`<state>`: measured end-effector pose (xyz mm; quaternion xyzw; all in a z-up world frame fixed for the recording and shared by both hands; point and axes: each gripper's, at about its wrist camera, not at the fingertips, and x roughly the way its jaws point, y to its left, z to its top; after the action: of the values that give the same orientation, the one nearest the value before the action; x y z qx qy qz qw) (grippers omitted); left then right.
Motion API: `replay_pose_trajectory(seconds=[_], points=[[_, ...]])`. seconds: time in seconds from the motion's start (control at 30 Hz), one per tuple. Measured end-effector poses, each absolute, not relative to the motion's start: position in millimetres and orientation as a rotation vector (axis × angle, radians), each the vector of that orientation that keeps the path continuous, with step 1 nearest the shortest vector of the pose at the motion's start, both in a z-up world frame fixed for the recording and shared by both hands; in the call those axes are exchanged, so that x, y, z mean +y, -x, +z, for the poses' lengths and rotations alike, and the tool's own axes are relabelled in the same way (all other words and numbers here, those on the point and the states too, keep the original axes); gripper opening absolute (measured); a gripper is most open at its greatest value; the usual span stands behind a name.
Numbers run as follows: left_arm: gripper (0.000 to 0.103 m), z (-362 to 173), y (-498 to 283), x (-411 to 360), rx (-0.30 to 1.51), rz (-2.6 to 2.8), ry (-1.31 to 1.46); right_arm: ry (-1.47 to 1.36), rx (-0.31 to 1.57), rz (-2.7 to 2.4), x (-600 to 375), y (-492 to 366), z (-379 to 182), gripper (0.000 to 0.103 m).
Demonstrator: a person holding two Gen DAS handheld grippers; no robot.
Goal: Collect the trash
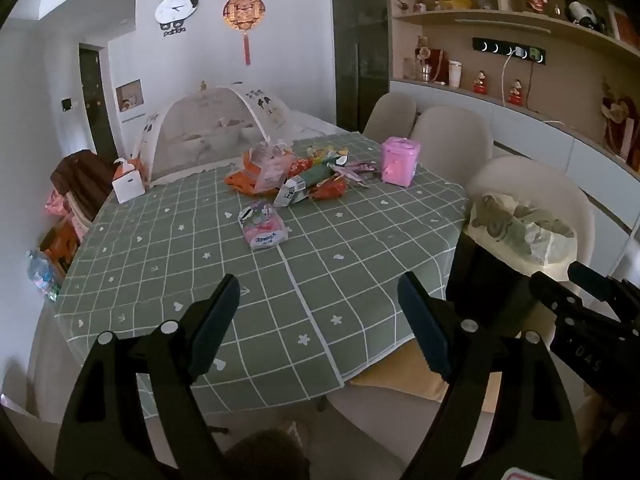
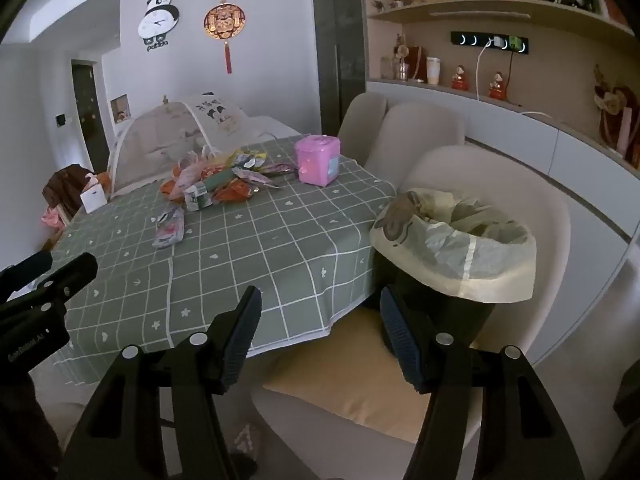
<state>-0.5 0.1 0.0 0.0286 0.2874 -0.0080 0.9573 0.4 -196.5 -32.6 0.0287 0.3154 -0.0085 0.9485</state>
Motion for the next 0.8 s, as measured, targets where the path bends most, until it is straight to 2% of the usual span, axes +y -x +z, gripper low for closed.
replay_pose_trajectory(seconds=[0.63, 0.8], points=[[0.077, 1.2, -0.8, 9.6, 0.59, -0.031, -0.05, -0.075, 0.642, -0.047, -206.3, 8.3, -32.1, 0.059], [0.077, -0.7, 4.2, -9.8, 0.59, -0.032, -0.065, -0.082, 0.638, -0.048, -208.7, 10.5, -31.8, 0.059]])
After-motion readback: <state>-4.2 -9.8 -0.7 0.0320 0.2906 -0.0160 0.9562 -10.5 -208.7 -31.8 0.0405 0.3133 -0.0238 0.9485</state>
